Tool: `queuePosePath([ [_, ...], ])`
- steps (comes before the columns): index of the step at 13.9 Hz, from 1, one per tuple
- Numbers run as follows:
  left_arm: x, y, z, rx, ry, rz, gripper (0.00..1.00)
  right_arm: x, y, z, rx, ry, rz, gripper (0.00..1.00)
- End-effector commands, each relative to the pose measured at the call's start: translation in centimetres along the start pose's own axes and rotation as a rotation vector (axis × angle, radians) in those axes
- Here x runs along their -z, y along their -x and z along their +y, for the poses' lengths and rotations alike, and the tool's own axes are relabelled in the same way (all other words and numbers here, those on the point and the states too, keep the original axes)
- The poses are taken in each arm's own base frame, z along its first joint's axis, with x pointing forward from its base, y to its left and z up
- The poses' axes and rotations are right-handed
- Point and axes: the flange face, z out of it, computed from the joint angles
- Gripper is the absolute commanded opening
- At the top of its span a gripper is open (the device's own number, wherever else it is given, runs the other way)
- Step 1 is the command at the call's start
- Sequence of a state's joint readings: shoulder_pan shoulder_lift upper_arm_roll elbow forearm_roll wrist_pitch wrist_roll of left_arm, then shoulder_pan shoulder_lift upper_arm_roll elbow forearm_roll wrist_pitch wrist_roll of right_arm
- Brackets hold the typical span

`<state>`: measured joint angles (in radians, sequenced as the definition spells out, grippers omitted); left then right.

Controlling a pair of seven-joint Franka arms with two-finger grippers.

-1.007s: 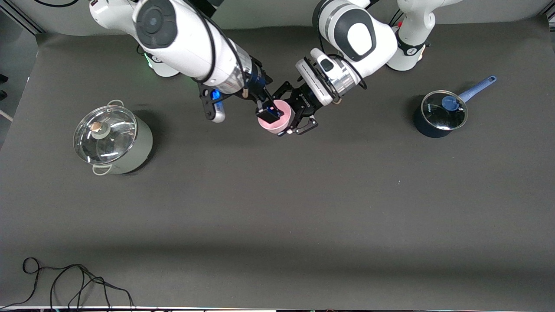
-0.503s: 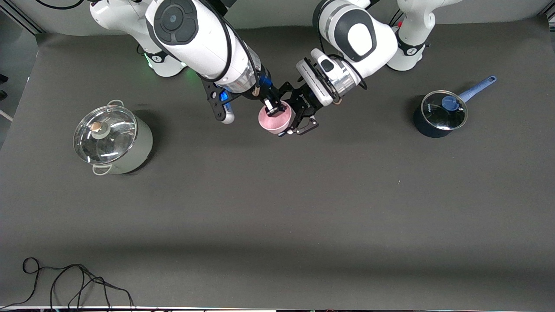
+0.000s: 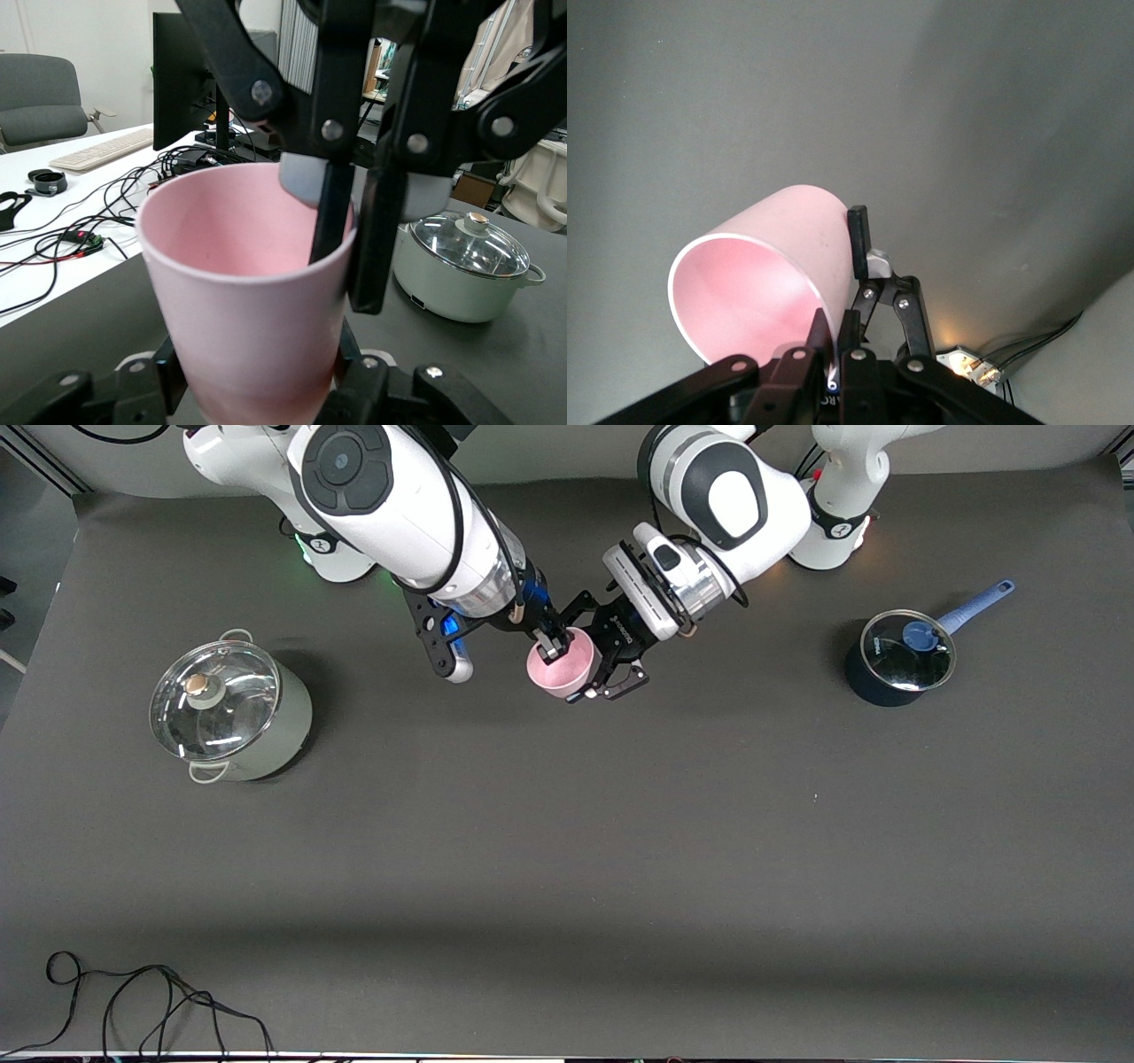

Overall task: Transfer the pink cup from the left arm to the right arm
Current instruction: 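Close the right gripper on the pink cup beside the left gripper, then open the left gripper while the right gripper pulls the cup away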

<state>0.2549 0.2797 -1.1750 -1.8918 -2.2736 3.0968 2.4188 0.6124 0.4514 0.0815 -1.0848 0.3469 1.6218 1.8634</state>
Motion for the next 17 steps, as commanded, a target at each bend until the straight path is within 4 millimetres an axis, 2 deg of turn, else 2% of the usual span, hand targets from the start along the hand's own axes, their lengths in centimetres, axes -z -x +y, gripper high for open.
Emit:
queuePosePath([
  [1, 0.1, -0.4, -0.1, 0.017, -0.015, 0.000, 0.46, 0.7, 0.0, 0.1, 0.049, 0.012, 0.012, 0.00],
  [3, 0.0, -0.5, -0.3, 0.026, -0.014, 0.004, 0.99, 0.8, -0.4, 0.0, 0.047, 0.009, 0.013, 0.00],
  [6, -0.2, -0.4, -0.6, 0.048, -0.010, 0.005, 1.00, 0.9, -1.3, 0.2, 0.127, 0.040, 0.025, 0.00],
  [10, -0.3, 0.3, -1.6, 0.066, -0.015, -0.004, 1.00, 2.3, -5.5, 0.0, 0.224, 0.096, 0.032, 0.00],
  [13, -0.3, 2.8, -5.4, 0.120, -0.061, -0.038, 1.00, 3.9, -10.9, 0.3, 0.383, 0.181, 0.049, 0.00],
  [15, -0.1, 4.9, -9.1, 0.165, -0.107, -0.058, 1.00, 5.8, -15.2, 1.1, 0.484, 0.229, 0.025, 0.00],
  [16, 0.1, 5.4, -10.3, 0.178, -0.125, -0.063, 1.00, 7.0, -17.5, 1.6, 0.524, 0.249, 0.015, 0.00],
  [17, 1.0, 5.8, -12.4, 0.194, -0.162, -0.064, 1.00, 7.8, -19.8, 2.0, 0.570, 0.272, 0.010, 0.00],
])
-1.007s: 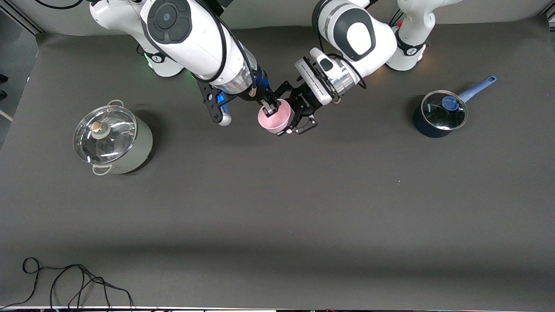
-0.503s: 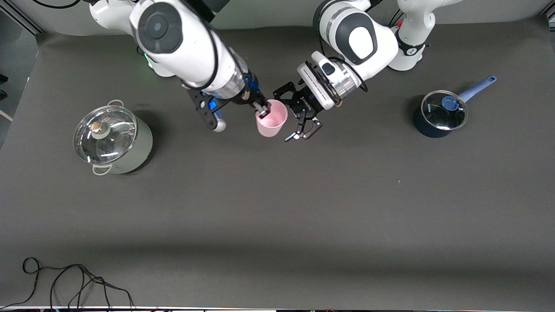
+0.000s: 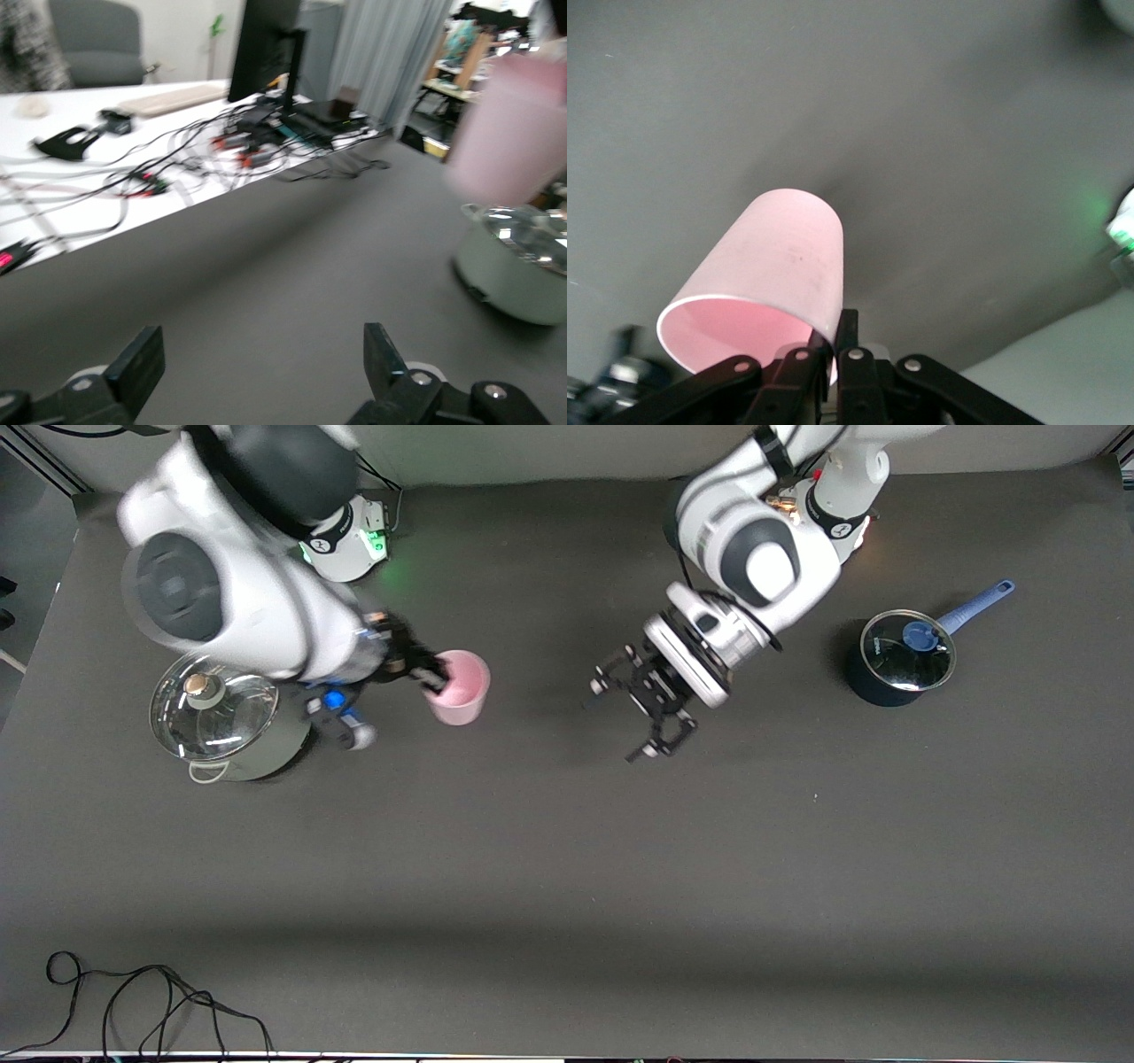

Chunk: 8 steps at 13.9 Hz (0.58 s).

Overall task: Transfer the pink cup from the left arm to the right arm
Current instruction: 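Open the left gripper while the right gripper pulls the cup away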

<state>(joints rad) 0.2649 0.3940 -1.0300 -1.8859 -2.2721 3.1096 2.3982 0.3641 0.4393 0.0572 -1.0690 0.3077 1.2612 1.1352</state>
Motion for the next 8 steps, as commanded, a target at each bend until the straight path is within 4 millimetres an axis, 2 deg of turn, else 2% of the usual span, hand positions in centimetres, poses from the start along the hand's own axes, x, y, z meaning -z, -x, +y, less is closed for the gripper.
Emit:
queuePosePath([
  [1, 1.0, 0.3, -4.6, 0.043, -0.066, 0.005, 1.00, 2.3, -3.8, 4.7, 0.147, 0.059, 0.010, 0.00],
  [3, 1.7, 2.3, -9.1, 0.060, -0.101, -0.019, 1.00, 2.5, -6.6, 7.8, 0.263, 0.122, 0.038, 0.00],
  [4, 1.9, 2.8, -10.1, 0.070, -0.107, -0.022, 1.00, 2.4, -8.0, 9.1, 0.312, 0.157, 0.054, 0.00],
  [7, 2.0, 3.3, -11.4, 0.093, -0.092, -0.017, 1.00, 2.7, -12.9, 12.7, 0.409, 0.189, 0.068, 0.00],
  [8, 2.1, 3.2, -11.2, 0.104, -0.085, -0.014, 1.00, 2.2, -14.7, 13.7, 0.433, 0.185, 0.071, 0.00],
])
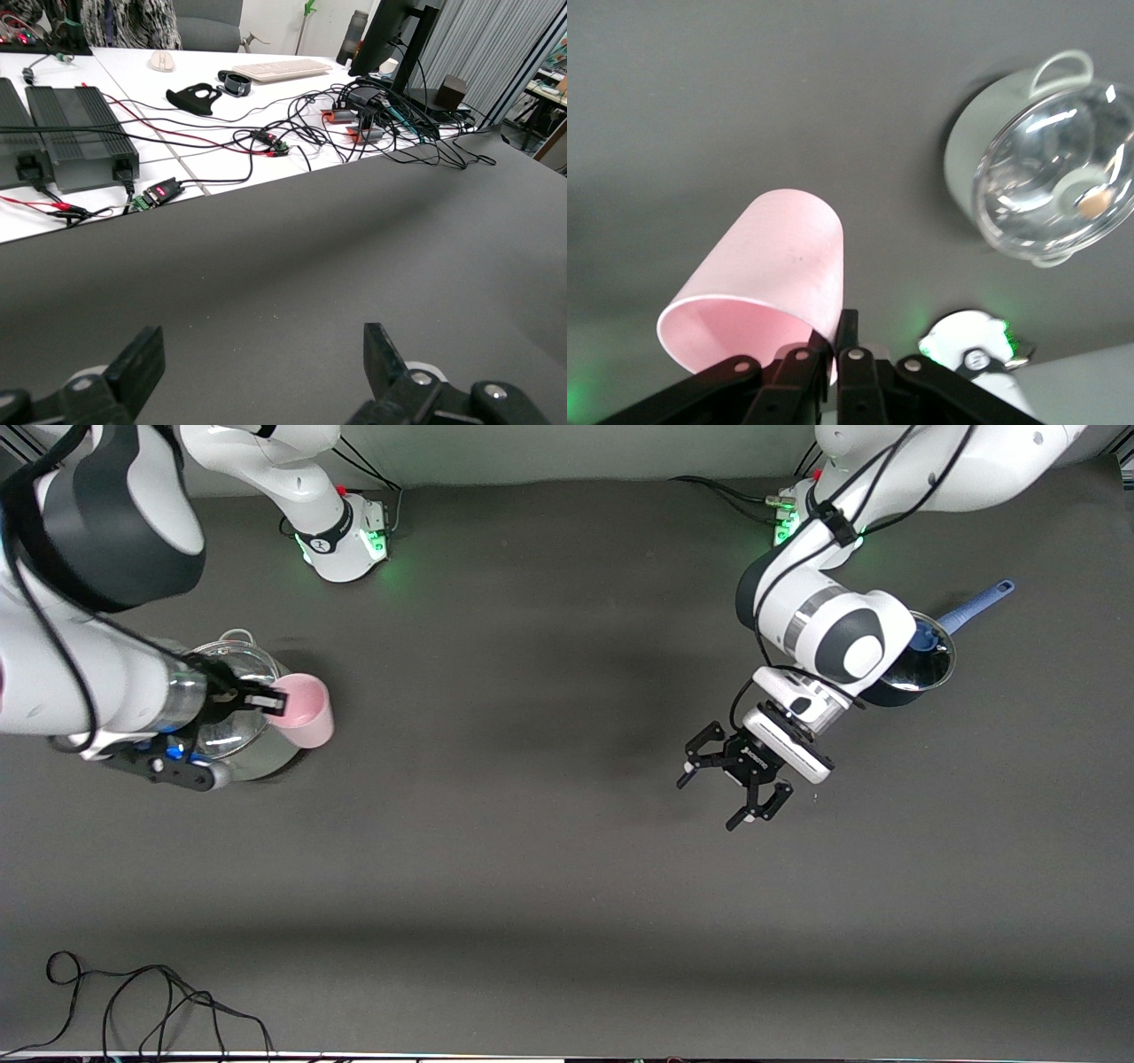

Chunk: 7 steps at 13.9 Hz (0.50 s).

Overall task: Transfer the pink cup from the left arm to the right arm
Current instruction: 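Open the left gripper while the right gripper pulls the cup away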

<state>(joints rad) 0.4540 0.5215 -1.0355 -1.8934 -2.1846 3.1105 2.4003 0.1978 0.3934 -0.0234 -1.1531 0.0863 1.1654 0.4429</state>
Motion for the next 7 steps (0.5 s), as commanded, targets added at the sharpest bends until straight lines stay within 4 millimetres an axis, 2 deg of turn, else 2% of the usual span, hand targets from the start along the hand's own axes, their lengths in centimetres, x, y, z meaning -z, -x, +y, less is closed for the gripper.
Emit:
queuePosePath([
  [1, 0.3, -0.2, 0.9, 0.018, 0.019, -0.009, 1.00, -1.7, -2.0, 4.2, 0.089, 0.004, 0.028, 0.00],
  [3, 0.4, -0.6, 2.1, 0.132, 0.022, -0.024, 1.00, -4.1, -3.8, 6.6, 0.120, -0.012, 0.062, 0.00],
  [7, 0.1, -1.3, 5.1, 0.465, 0.059, -0.035, 1.00, -11.2, -6.9, 9.3, 0.177, -0.039, 0.131, 0.00],
])
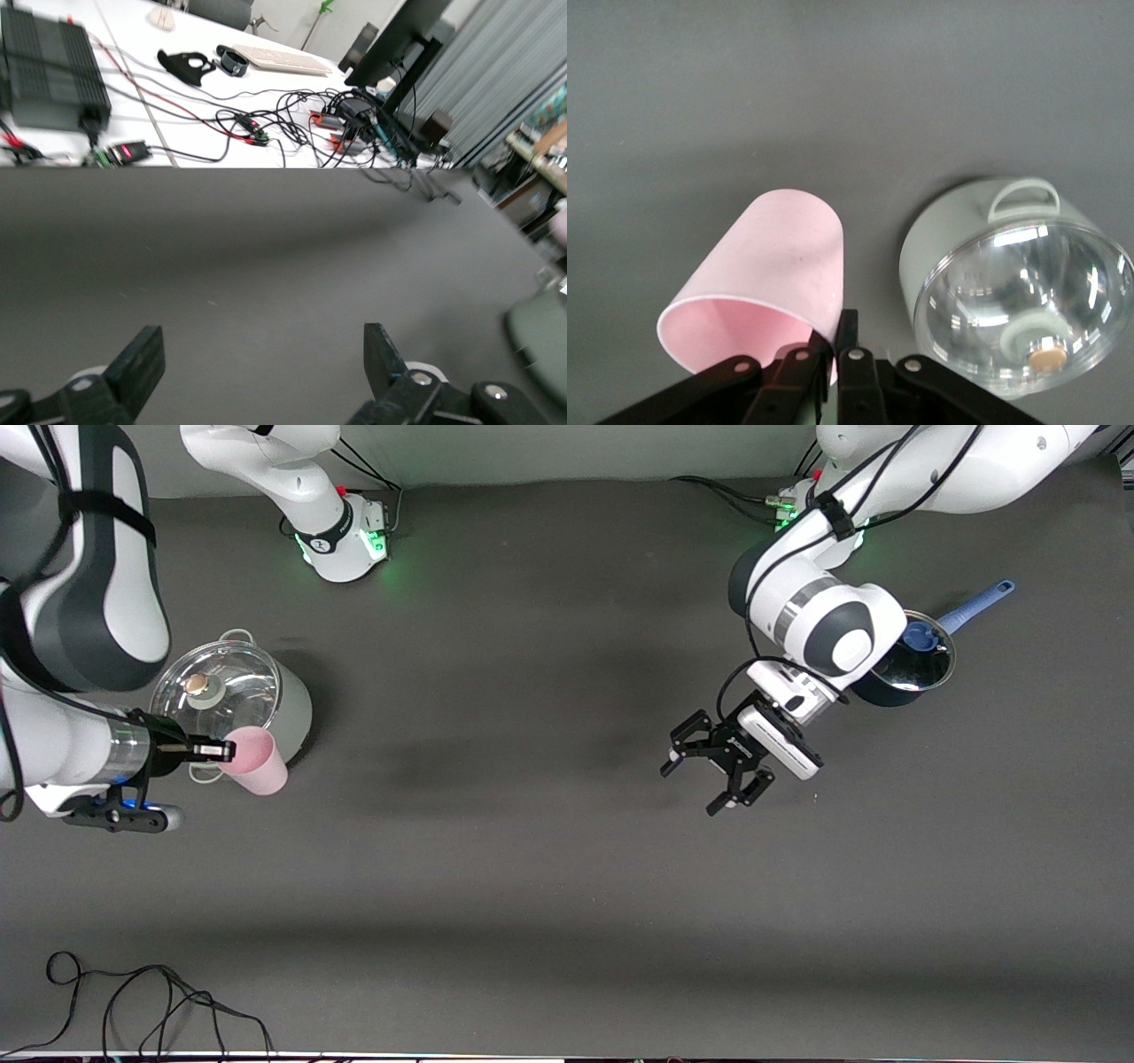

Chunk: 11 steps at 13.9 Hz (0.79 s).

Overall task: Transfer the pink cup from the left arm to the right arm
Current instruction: 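Lower the pink cup onto the table beside the white pot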

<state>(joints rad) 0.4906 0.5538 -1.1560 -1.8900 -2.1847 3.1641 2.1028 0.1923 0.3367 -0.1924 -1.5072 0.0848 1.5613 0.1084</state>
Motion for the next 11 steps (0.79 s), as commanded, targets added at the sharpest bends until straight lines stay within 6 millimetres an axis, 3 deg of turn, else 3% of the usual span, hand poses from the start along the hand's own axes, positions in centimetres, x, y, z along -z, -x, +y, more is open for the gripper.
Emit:
queuePosePath([
  [1, 0.1, -0.1, 2.1, 0.232, 0.014, -0.012, 1.00, -4.4, 0.9, 1.4, 0.040, -0.006, 0.025, 0.00],
  [5, -0.1, 0.5, 3.7, 0.426, 0.023, -0.042, 1.00, -11.1, -0.3, 1.9, 0.069, -0.046, 0.001, 0.00],
  [9, 0.4, 0.9, 4.2, 0.426, -0.016, -0.063, 1.00, -16.2, -2.2, 2.8, 0.044, -0.031, -0.059, 0.00],
  [11, 0.6, 1.2, 4.5, 0.401, -0.044, -0.078, 1.00, -18.6, -3.2, 2.2, 0.029, -0.057, -0.093, 0.00],
])
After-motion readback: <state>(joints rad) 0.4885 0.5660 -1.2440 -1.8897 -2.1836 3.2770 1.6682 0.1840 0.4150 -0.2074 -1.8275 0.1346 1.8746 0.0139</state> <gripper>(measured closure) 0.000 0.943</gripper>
